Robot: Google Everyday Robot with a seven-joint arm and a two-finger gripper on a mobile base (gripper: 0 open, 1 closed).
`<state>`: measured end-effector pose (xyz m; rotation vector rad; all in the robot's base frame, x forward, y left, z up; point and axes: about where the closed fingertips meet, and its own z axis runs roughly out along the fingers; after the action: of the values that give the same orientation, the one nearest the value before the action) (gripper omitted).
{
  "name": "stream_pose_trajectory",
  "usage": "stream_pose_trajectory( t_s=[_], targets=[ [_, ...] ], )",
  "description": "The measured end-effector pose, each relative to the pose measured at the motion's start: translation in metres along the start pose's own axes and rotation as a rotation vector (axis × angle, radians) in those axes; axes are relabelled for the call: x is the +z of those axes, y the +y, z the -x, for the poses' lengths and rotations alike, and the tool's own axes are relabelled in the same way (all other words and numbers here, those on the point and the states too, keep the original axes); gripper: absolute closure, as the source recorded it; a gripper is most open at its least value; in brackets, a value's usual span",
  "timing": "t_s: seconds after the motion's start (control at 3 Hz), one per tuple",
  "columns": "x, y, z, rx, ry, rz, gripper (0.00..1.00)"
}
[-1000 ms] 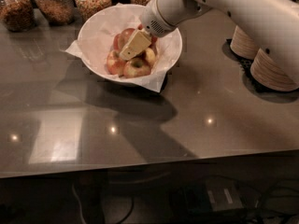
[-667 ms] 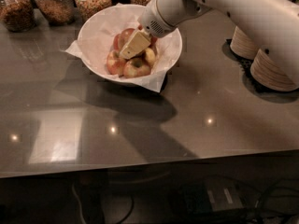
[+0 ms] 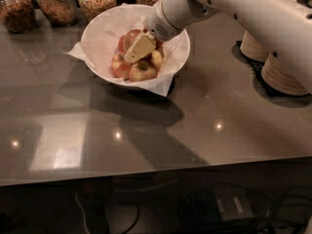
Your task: Pick apple from white bowl
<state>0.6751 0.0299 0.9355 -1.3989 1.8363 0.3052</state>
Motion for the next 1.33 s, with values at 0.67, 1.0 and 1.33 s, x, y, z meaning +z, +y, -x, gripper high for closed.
stream_pose_trajectory(
  t_s=[0.67, 1.0, 1.33],
  targets=[
    [0.0069, 0.0045, -0.0016, 0.003, 0.007, 0.017, 0.29],
    [0.0114, 0.006, -0.0034, 0.007, 0.014, 0.026, 0.4],
    [0.0131, 0.0068, -0.0047, 0.008, 0.017, 0.029, 0.57]
  ],
)
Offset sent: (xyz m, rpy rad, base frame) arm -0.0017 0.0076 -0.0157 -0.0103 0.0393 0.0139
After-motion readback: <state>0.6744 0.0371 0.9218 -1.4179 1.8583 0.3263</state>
